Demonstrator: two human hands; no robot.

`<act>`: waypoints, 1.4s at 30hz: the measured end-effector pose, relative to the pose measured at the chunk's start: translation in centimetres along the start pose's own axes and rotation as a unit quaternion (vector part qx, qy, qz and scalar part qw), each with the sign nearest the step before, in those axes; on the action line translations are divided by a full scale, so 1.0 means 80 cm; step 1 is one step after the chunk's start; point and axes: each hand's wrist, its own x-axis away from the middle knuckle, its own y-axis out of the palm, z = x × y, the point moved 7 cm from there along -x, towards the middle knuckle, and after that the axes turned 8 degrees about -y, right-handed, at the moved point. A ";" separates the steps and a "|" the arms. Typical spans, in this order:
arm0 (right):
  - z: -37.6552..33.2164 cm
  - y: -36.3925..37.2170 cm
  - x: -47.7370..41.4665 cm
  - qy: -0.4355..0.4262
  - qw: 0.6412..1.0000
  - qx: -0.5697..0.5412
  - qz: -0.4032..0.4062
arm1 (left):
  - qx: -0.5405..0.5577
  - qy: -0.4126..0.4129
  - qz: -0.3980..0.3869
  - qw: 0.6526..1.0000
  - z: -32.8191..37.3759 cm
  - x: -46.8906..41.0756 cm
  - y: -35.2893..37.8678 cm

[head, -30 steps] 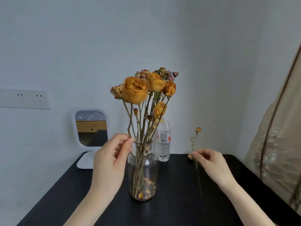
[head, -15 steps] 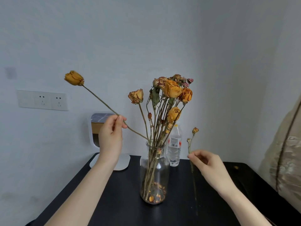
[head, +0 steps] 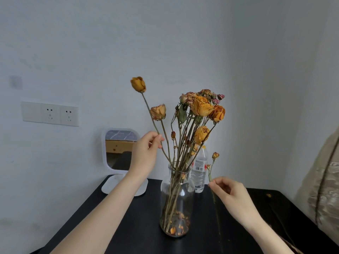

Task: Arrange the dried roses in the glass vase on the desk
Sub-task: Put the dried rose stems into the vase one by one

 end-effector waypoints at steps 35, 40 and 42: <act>0.019 0.010 -0.003 0.008 1.000 0.001 0.000 | 0.060 -0.031 -0.021 0.998 0.002 -0.015 0.009; 0.021 0.011 -0.004 0.010 1.000 0.003 -0.001 | 0.051 -0.031 -0.108 0.992 -0.014 -0.006 0.025; 0.022 0.011 -0.004 0.010 1.000 0.002 -0.001 | 0.035 -0.034 -0.155 0.987 -0.017 -0.003 0.035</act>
